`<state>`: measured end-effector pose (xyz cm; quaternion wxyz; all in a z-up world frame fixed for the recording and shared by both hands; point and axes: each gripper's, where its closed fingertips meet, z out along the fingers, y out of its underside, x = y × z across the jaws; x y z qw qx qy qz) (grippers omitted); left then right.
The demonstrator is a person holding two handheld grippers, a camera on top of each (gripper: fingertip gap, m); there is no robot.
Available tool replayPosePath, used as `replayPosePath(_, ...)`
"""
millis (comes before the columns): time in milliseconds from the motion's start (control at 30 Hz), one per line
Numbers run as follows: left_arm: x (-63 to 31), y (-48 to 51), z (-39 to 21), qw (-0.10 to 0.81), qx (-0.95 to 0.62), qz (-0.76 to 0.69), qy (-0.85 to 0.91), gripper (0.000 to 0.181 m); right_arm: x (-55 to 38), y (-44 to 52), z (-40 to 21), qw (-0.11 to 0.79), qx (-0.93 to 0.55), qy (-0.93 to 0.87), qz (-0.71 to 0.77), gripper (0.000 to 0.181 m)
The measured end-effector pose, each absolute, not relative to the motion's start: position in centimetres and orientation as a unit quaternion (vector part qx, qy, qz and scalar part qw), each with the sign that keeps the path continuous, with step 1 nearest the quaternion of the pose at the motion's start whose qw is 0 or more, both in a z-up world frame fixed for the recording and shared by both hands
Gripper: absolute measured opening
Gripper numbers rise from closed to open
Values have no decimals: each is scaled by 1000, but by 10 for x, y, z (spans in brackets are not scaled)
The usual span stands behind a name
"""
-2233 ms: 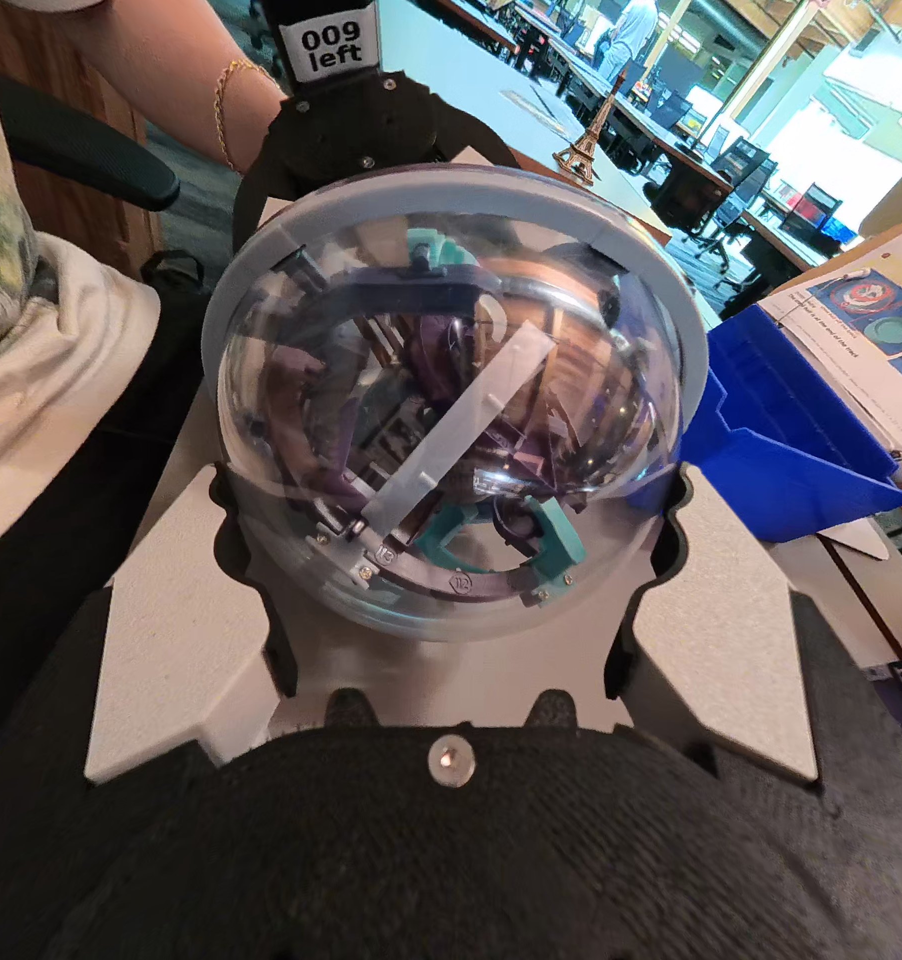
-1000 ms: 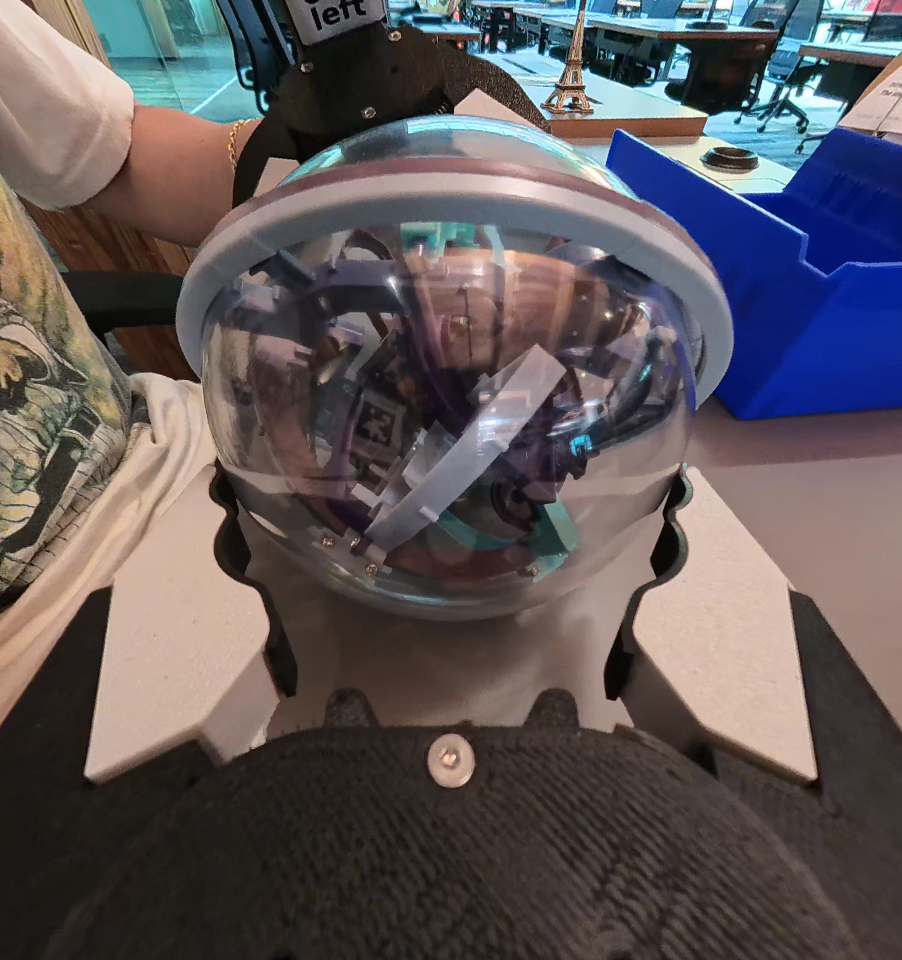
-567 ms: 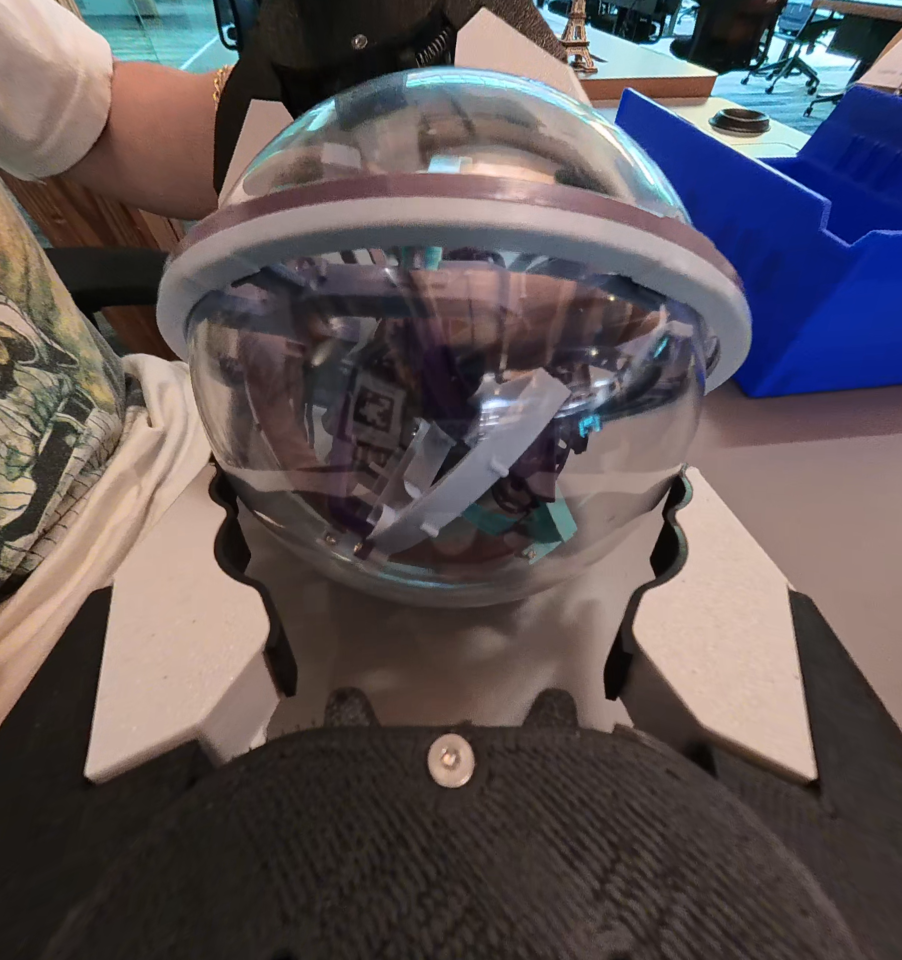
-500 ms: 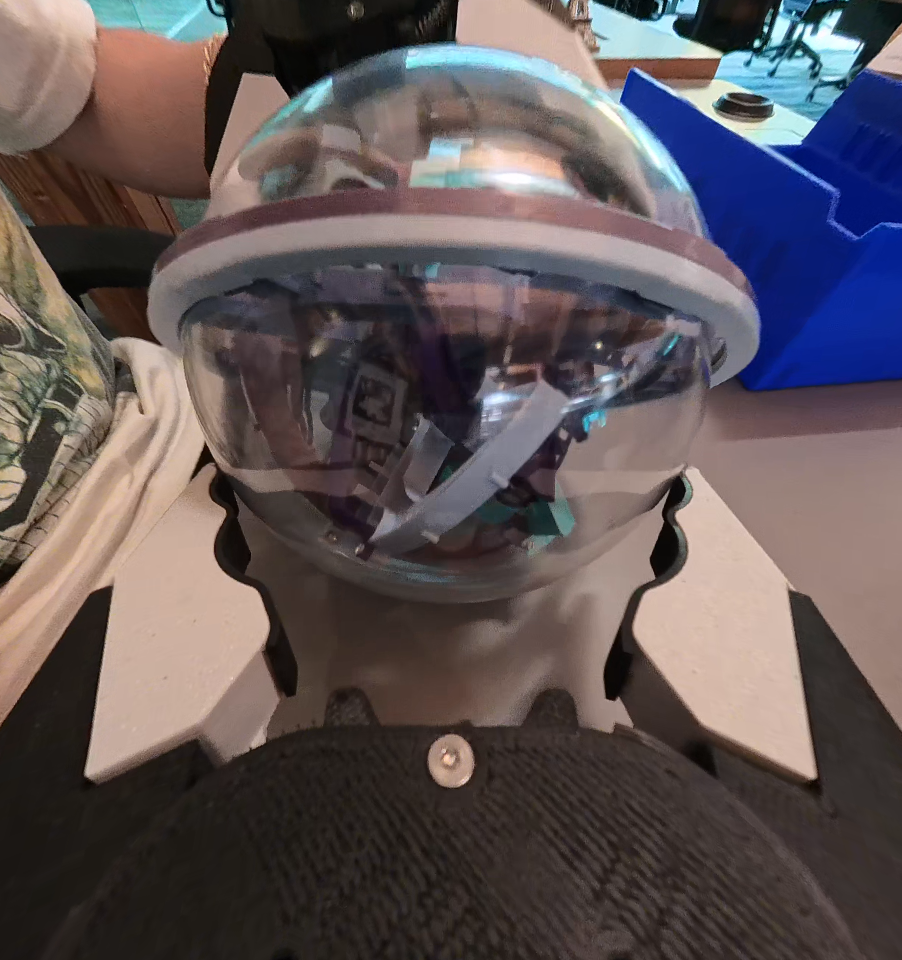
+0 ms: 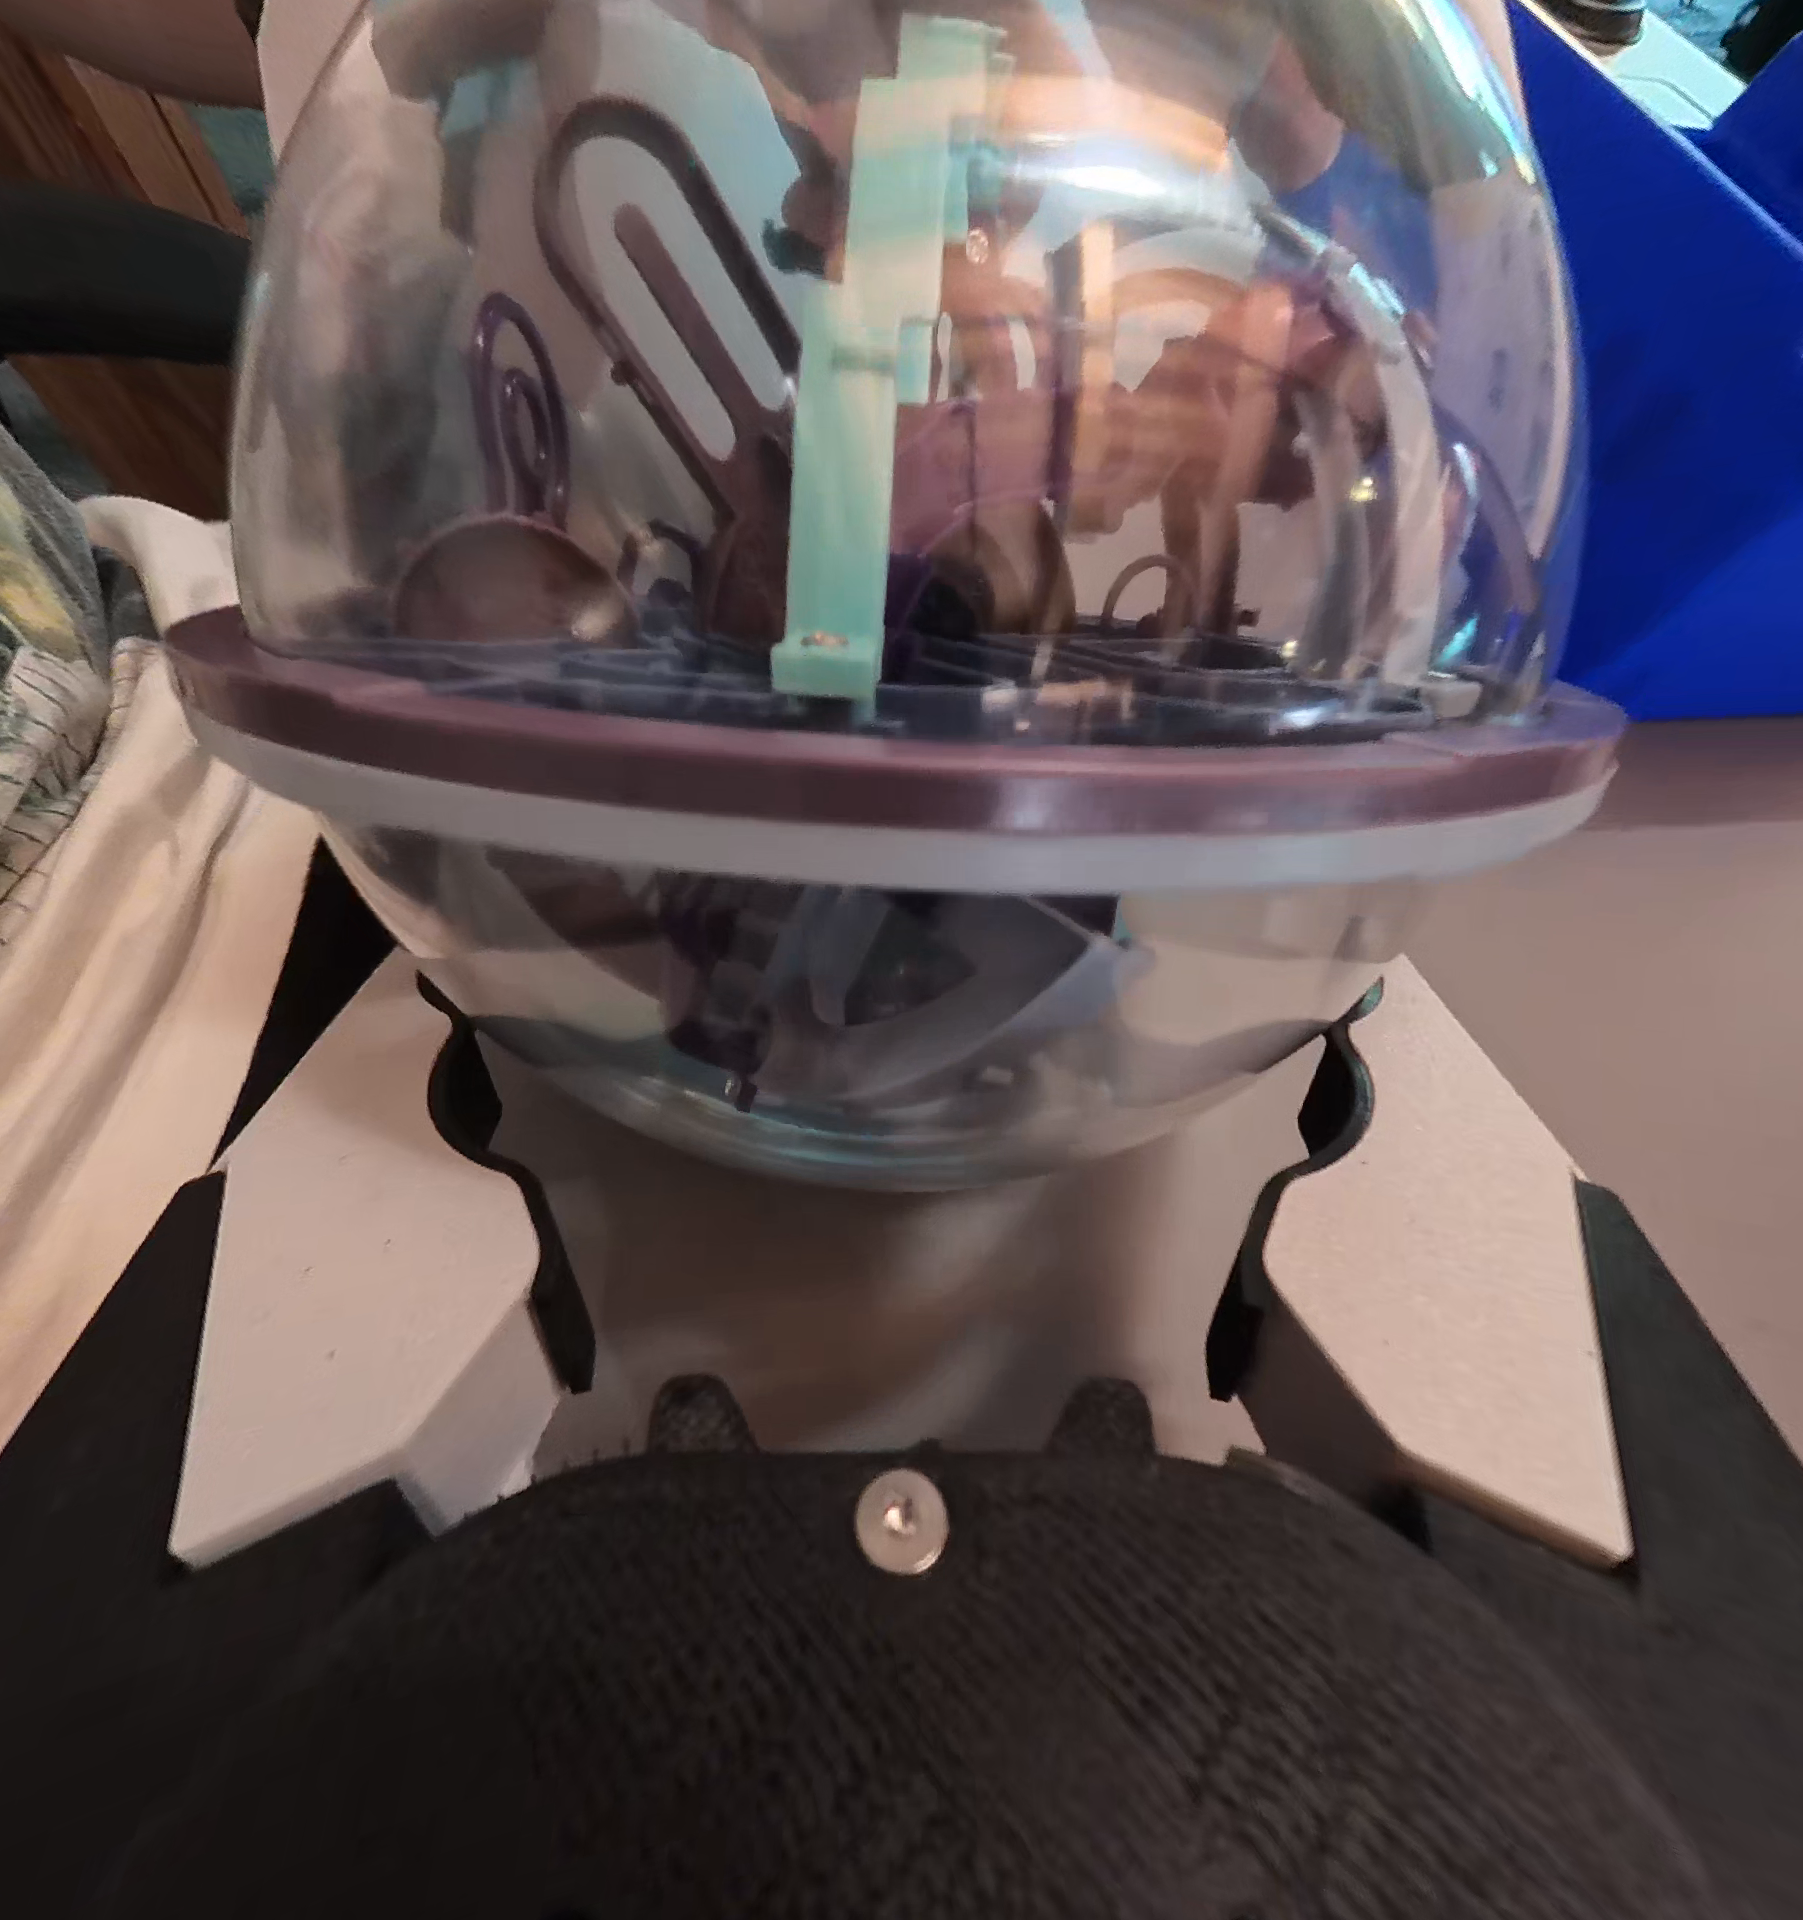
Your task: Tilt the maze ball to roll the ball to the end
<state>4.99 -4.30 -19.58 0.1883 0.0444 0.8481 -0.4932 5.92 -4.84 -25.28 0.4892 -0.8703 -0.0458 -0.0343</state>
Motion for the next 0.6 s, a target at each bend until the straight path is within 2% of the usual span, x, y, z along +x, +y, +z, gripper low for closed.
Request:
replayPosePath(33,50,-41,-196,189,46,-493,848,150,59,-48,-252,486,-872,-44,-38,156)
replayPosePath(400,47,-21,-208,172,54,-493,851,153,53,-34,-243,495,-862,-18,-103,156)
replayPosePath(600,51,-18,-213,119,25,-506,854,155,54,-31,-242,501,-860,5,-94,156)
